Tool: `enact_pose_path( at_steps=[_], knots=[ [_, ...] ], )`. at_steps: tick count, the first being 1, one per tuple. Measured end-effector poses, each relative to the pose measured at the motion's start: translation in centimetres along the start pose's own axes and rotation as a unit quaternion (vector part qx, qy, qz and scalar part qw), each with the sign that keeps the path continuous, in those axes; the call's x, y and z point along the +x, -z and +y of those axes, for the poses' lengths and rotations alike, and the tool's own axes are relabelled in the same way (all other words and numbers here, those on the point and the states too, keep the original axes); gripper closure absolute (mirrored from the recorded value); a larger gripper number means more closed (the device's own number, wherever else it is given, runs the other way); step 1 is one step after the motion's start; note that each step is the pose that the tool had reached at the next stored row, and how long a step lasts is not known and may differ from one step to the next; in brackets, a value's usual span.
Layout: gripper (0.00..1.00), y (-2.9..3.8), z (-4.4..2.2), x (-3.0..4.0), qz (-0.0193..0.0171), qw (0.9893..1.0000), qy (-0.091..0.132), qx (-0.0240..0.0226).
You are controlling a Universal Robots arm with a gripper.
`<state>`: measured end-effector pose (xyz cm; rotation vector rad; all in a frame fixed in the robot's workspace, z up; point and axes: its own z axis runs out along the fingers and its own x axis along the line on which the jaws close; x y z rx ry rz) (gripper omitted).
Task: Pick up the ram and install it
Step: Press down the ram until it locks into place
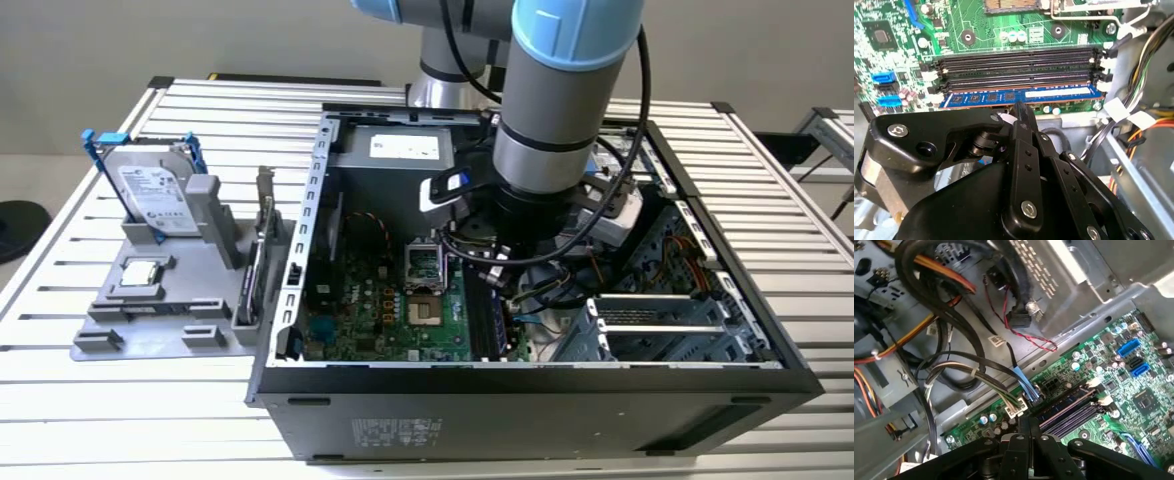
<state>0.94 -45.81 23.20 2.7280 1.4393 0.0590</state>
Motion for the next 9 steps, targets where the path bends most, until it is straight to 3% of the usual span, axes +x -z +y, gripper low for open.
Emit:
enact_pose_path(
  at_steps=[5, 9],
  knots=[
    [1.0, -0.12, -0.01, 0.0, 0.0028, 0.999, 0.045, 0.0009],
    [1.0, -0.24, -0.01, 0.0, 0.0051, 0.9966, 0.082, 0.0011]
  ],
)
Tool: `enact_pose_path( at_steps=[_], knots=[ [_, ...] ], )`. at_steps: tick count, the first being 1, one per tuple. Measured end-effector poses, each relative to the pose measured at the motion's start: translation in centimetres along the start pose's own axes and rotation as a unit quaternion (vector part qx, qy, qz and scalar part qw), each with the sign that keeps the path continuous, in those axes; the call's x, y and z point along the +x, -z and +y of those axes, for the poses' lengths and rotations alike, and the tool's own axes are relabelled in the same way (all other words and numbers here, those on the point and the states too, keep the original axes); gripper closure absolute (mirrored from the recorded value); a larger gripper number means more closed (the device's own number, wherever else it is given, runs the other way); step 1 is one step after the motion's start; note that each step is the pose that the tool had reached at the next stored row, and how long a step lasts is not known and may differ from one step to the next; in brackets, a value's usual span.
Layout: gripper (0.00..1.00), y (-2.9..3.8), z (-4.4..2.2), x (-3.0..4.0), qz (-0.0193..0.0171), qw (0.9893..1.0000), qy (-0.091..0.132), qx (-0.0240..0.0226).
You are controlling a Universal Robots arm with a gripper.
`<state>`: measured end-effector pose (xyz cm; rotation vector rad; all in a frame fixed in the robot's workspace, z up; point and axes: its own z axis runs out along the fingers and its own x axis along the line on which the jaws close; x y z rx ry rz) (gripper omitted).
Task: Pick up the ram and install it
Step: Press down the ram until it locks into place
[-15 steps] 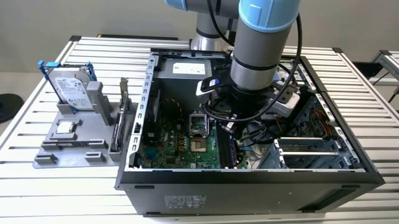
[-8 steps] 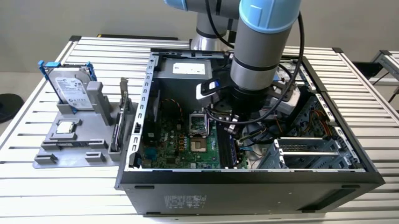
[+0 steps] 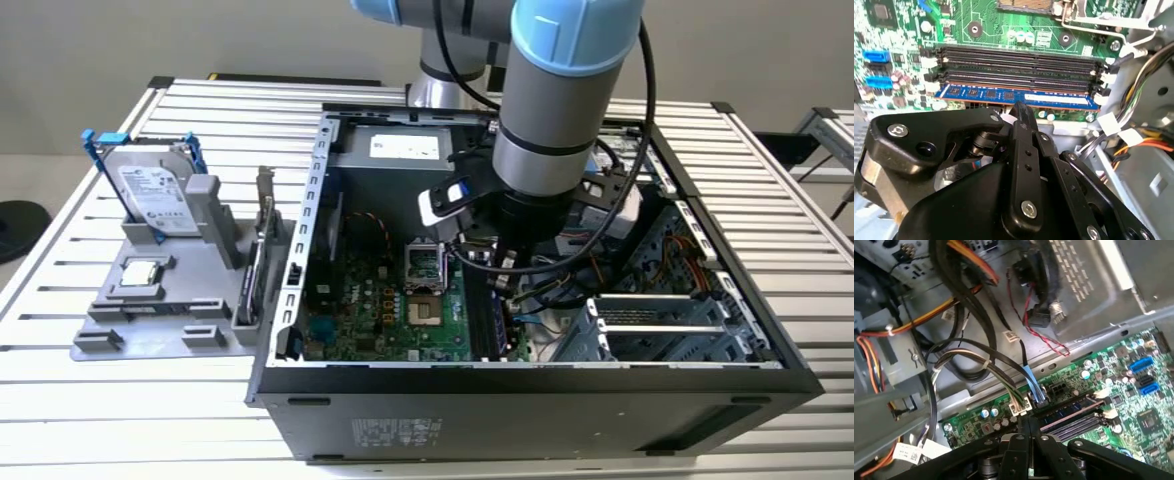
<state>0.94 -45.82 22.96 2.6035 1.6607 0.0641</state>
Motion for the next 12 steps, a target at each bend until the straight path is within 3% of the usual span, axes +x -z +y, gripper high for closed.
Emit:
enact_pose_path(
  at_steps=[4, 7, 12],
  knots=[
    [1.0, -0.06, -0.01, -0.01, 0.0024, 0.9993, 0.036, 0.0003],
    [1.0, -0.08, -0.01, 0.0, 0.0038, 0.9981, 0.062, 0.0014],
    [1.0, -0.09, -0.02, -0.01, 0.0033, 0.9954, 0.096, 0.0083]
  ],
)
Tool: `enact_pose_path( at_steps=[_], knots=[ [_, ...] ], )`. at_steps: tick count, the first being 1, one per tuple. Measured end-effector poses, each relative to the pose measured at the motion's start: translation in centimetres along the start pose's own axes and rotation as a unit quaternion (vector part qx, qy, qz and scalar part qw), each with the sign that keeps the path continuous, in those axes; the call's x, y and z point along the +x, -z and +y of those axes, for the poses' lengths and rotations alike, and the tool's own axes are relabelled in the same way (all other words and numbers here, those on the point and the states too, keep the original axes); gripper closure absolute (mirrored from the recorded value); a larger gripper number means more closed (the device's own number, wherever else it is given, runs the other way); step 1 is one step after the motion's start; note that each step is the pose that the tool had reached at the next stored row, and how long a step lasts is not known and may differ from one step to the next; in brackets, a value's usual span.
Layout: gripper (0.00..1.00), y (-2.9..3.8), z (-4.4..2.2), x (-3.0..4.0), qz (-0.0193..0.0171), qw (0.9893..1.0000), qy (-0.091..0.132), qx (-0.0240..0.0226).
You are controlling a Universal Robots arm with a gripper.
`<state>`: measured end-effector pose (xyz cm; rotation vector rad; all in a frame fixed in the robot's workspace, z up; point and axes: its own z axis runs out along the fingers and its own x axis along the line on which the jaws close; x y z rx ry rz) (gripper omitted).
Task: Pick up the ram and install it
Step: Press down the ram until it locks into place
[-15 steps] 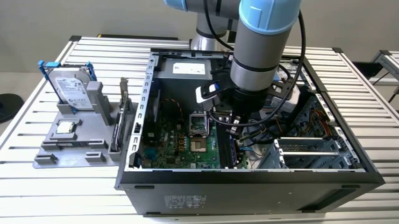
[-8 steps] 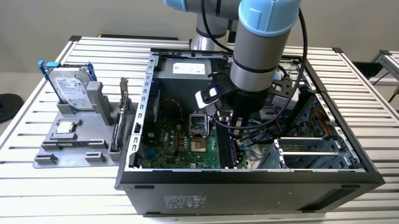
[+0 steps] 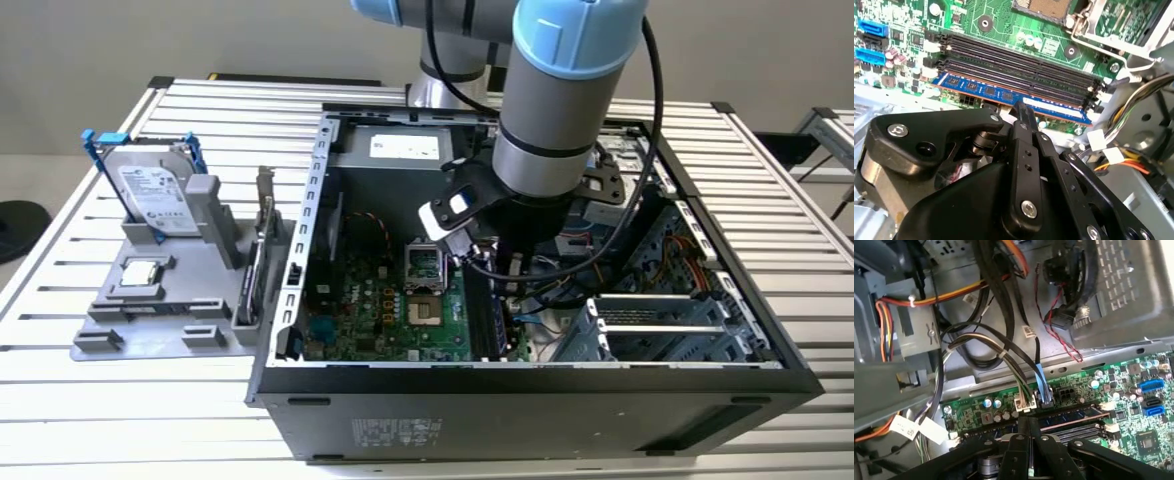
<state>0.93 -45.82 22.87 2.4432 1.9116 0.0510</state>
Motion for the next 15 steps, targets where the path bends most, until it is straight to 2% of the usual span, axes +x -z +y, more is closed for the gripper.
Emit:
enact_pose_path(
  at_steps=[6, 10, 15],
  knots=[
    [1.0, 0.0, -0.02, -0.01, -0.0015, 0.9992, 0.04, 0.0088],
    [1.0, -0.01, -0.03, 0.0, -0.0011, 0.9979, 0.065, 0.0089],
    [1.0, -0.25, -0.04, 0.01, -0.0018, 0.9975, 0.07, 0.0087]
  ],
)
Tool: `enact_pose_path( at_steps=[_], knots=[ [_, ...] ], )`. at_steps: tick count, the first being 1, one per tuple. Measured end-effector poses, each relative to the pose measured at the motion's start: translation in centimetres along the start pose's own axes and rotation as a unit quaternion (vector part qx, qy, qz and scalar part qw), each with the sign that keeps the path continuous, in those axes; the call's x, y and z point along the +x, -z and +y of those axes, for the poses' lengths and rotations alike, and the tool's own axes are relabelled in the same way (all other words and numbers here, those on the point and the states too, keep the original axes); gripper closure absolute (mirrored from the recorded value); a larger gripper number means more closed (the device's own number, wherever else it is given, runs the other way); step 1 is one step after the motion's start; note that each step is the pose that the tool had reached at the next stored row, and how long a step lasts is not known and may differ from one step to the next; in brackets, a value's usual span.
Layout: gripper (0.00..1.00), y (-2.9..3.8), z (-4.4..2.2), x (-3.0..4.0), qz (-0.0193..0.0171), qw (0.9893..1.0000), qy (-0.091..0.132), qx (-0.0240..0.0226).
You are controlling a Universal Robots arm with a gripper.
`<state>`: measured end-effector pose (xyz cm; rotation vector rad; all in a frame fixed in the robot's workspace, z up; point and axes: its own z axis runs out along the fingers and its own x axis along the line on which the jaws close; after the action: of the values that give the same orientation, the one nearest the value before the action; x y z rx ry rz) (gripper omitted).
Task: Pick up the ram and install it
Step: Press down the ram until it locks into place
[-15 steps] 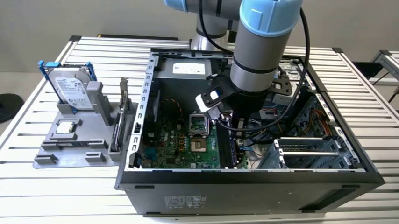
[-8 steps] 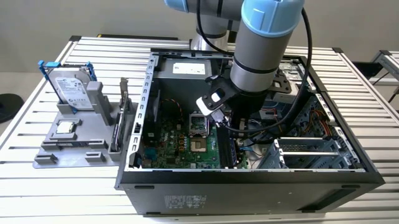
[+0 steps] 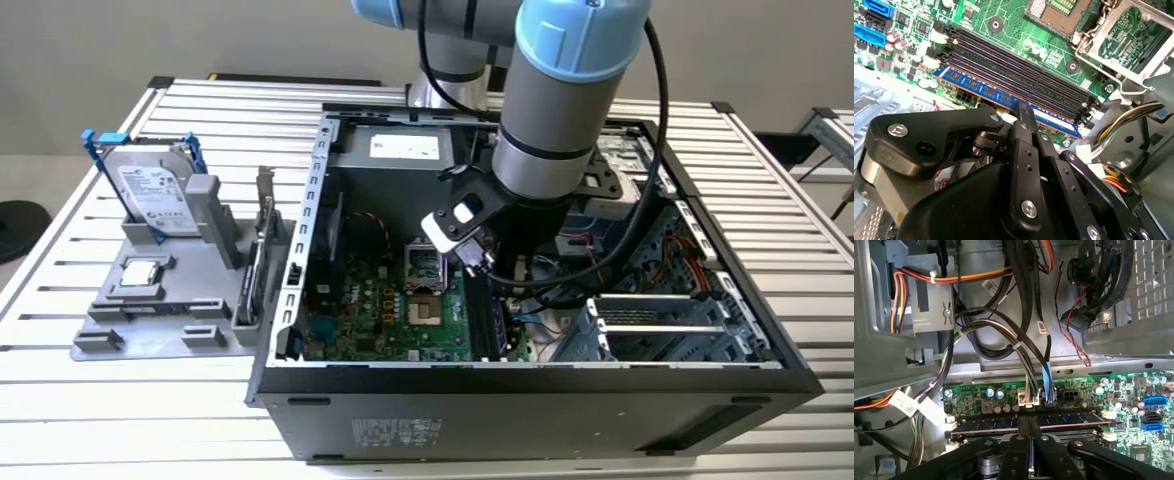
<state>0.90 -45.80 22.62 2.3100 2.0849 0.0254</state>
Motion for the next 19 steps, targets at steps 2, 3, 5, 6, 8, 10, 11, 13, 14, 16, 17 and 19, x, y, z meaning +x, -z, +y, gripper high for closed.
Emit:
enact_pose_path(
  at_steps=[2, 3, 5, 6, 8, 10, 11, 13, 14, 16, 17, 19],
  knots=[
    [1.0, -0.29, -0.01, 0.0, -0.0007, 1.0, 0.0, 0.0],
    [1.0, -0.4, -0.01, -0.01, -0.0009, 1.0, 0.0, 0.0001],
    [1.0, -0.65, -0.03, -0.01, -0.0005, 1.0, 0.0, 0.0],
    [1.0, -0.7, -0.03, 0.0, -0.0007, 1.0, 0.0, 0.0],
    [1.0, -0.73, -0.02, 0.01, -0.0006, 1.0, 0.0, 0.0],
    [1.0, -0.51, -0.02, 0.02, 0.0, 1.0, 0.0, -0.0001],
    [1.0, -0.3, 0.0, 0.04, 0.001, 1.0, 0.0, -0.0003],
    [1.0, 0.12, 0.01, 0.0, -0.0003, 1.0, 0.0, 0.0],
    [1.0, 0.23, 0.01, 0.0, -0.0001, 1.0, 0.0, -0.0001],
    [1.0, 0.28, 0.01, 0.01, -0.0001, 1.0, 0.0, -0.0001],
    [1.0, 0.29, 0.01, 0.0, -0.0001, 1.0, 0.0, -0.0001],
    [1.0, 0.31, 0.01, 0.0, -0.0002, 1.0, 0.0, 0.0]
  ],
)
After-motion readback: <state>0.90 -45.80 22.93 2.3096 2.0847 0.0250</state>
